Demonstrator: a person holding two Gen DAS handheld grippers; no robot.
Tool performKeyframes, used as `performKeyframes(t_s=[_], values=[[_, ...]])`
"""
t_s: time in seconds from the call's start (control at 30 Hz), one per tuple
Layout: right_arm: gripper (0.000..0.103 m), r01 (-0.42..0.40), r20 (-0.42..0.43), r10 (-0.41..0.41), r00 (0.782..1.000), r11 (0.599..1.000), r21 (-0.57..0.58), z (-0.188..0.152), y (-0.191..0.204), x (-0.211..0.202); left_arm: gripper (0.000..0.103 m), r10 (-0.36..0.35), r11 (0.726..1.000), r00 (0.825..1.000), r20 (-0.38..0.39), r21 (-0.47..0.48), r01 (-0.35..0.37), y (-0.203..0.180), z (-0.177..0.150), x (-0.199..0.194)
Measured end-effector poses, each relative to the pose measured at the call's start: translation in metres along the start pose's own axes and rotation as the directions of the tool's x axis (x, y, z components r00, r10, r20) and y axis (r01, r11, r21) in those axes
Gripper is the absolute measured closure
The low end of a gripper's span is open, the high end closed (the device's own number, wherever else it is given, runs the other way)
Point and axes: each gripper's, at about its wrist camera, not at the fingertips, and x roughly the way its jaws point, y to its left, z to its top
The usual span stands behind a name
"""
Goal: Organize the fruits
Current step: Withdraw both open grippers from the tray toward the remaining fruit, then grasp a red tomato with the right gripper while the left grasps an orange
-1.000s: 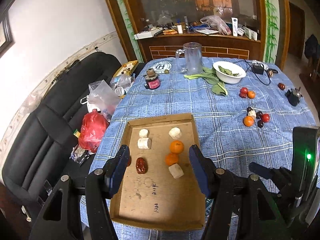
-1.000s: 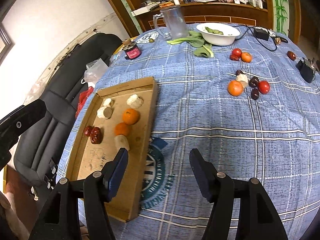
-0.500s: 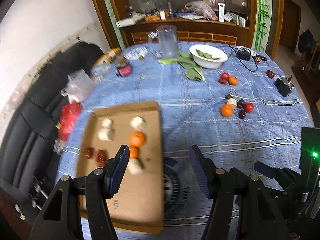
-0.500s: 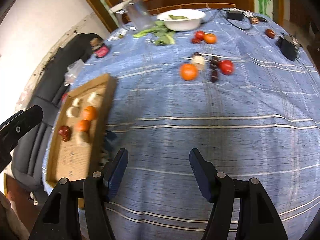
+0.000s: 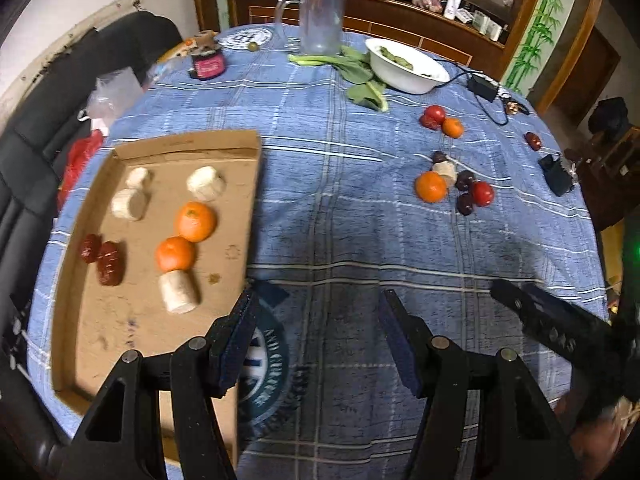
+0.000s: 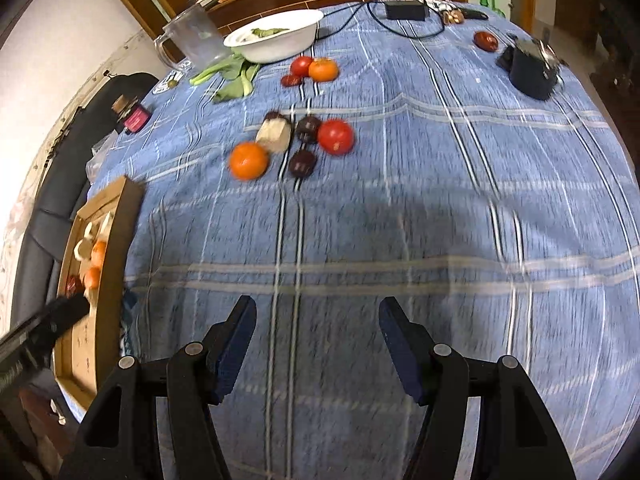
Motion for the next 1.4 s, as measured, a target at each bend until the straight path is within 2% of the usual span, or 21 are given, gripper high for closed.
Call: performKeyframes(t_s=[0.1,0.17,0.23,0.3,0.33,0.5,0.6,0.67,0.8,0.93,1.03,1.17,1.23,1.27,1.4], values=[[0.037,-0.018,0.037,0.021,0.999,0.998,-0.06,0.021,0.006,0.006,0.042,-0.053,0.999,0.999,0.009,-0.001,0.053,-0.005,0.013,0.009],[0.052,0.0,0.063,0.006,0.998,0.994,-0.106,0.033,0.012,0.012,0.042,-0.08,0.997,0.997,0.022,-0.002,0.08,-0.009,0.023,0.016],[0.054,0.023,0.079,-0.012,0.997,0.988,-0.15,0.046,0.018,0.022,0.043,-0.123,0.992,0.992,0.033,0.0,0.123,-0.013,0.032,0.023],[0.057,0.05,0.093,-0.034,0.995,0.985,-0.167,0.053,0.017,0.026,0.052,-0.143,0.99,0.989,0.024,0.003,0.143,-0.017,0.039,0.033],[0.057,0.056,0.109,-0.039,0.993,0.986,-0.156,0.057,0.012,0.025,0.056,-0.145,0.989,0.989,0.017,0.007,0.145,-0.019,0.042,0.037],[0.058,0.082,0.117,-0.065,0.991,0.986,-0.146,0.069,-0.004,0.03,0.057,-0.18,0.983,0.984,0.003,0.039,0.18,-0.033,0.055,0.059],[0.058,0.086,0.126,-0.066,0.99,0.983,-0.163,0.078,-0.005,0.034,0.057,-0.209,0.975,0.977,-0.032,0.064,0.211,-0.045,0.064,0.079],[0.058,0.093,0.129,-0.069,0.989,0.978,-0.188,0.082,-0.002,0.038,0.057,-0.199,0.976,0.979,-0.042,0.079,0.202,-0.049,0.067,0.088],[0.058,0.091,0.114,-0.067,0.991,0.969,-0.228,0.089,0.003,0.052,0.057,-0.229,0.966,0.972,-0.055,0.106,0.234,-0.06,0.071,0.097],[0.058,0.066,0.099,-0.047,0.994,0.977,-0.204,0.094,-0.004,0.059,0.057,-0.238,0.957,0.969,-0.07,0.154,0.246,-0.074,0.074,0.108],[0.07,0.04,0.084,-0.024,0.996,0.979,-0.198,0.094,-0.005,0.059,0.057,-0.246,0.951,0.966,-0.077,0.176,0.256,-0.084,0.079,0.118],[0.072,0.017,0.071,-0.005,0.997,0.984,-0.175,0.093,-0.008,0.058,0.057,-0.24,0.949,0.967,-0.083,0.189,0.252,-0.091,0.086,0.13],[0.072,0.008,0.066,0.002,0.998,0.987,-0.16,0.093,-0.009,0.058,0.06,-0.237,0.949,0.969,-0.073,0.196,0.247,-0.095,0.088,0.131],[0.072,0.005,0.065,0.005,0.998,0.988,-0.155,0.093,-0.01,0.058,0.069,-0.233,0.95,0.97,-0.073,0.196,0.243,-0.096,0.089,0.131],[0.072,0.003,0.056,0.005,0.998,0.989,-0.145,0.09,-0.009,0.053,0.071,-0.23,0.953,0.969,-0.084,0.184,0.242,-0.093,0.087,0.127]])
